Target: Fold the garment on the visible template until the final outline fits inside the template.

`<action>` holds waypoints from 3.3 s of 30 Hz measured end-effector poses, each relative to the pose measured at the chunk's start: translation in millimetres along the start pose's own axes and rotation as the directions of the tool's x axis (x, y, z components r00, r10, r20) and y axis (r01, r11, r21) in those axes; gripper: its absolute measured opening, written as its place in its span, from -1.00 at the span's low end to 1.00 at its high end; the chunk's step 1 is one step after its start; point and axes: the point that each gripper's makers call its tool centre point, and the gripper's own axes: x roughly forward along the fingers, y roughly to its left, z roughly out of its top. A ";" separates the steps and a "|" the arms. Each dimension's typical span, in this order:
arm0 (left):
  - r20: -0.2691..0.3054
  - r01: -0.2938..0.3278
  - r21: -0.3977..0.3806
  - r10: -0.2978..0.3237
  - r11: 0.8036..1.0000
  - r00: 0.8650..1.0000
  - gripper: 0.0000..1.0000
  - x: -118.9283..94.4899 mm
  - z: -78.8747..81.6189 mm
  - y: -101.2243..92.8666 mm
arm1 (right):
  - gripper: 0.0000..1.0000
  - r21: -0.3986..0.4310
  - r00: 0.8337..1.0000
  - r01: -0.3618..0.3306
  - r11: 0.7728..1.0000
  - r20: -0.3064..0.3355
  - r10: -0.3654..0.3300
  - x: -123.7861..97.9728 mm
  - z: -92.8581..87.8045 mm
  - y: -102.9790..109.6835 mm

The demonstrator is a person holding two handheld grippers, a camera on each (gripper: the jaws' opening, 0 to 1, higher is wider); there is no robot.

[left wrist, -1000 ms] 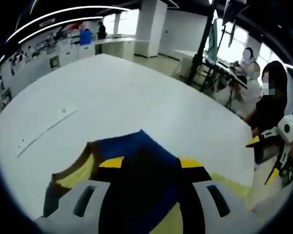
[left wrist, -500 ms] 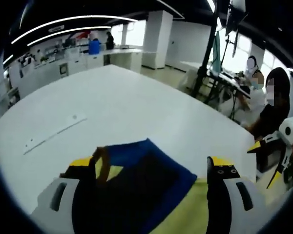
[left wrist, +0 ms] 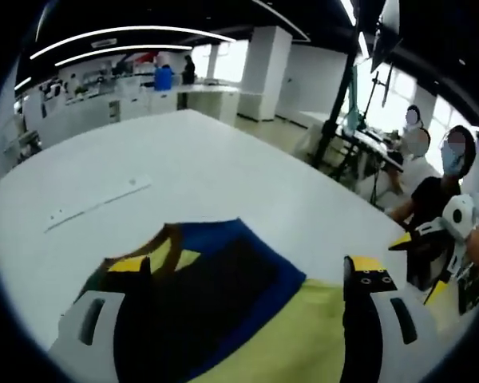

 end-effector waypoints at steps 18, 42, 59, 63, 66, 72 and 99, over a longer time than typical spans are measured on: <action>0.003 -0.077 -0.046 0.077 0.996 0.997 0.88 -60.7 -38.1 18.5 | 0.64 -0.042 1.000 -0.022 0.999 -0.008 0.022 6.3 12.8 16.4; -0.002 -0.118 -0.100 0.119 0.988 0.993 0.84 -104.4 -76.2 26.3 | 0.65 -0.048 0.999 -0.033 0.998 -0.022 0.032 12.6 15.5 25.7; 0.017 -0.128 -0.132 0.131 0.983 0.991 0.83 -136.4 -106.4 24.1 | 0.65 -0.052 0.999 -0.044 0.998 -0.030 0.043 17.1 15.1 35.8; 0.041 -0.140 -0.137 0.147 0.981 0.988 0.83 -146.5 -112.5 24.4 | 0.65 -0.052 0.998 -0.047 0.998 -0.032 0.045 19.1 14.1 37.8; 0.053 -0.125 -0.144 0.134 0.982 0.990 0.82 -150.8 -118.7 21.5 | 0.65 -0.050 0.998 -0.049 0.998 -0.037 0.048 20.8 12.6 38.9; 0.053 -0.131 -0.144 0.140 0.981 0.989 0.81 -158.8 -131.0 19.9 | 0.65 -0.049 0.998 -0.055 0.997 -0.037 0.053 23.1 12.9 41.7; 0.069 -0.110 -0.111 0.118 0.988 0.991 0.74 -190.2 -188.7 0.4 | 0.64 -0.029 0.997 -0.054 0.998 -0.050 0.053 27.3 -7.7 44.8</action>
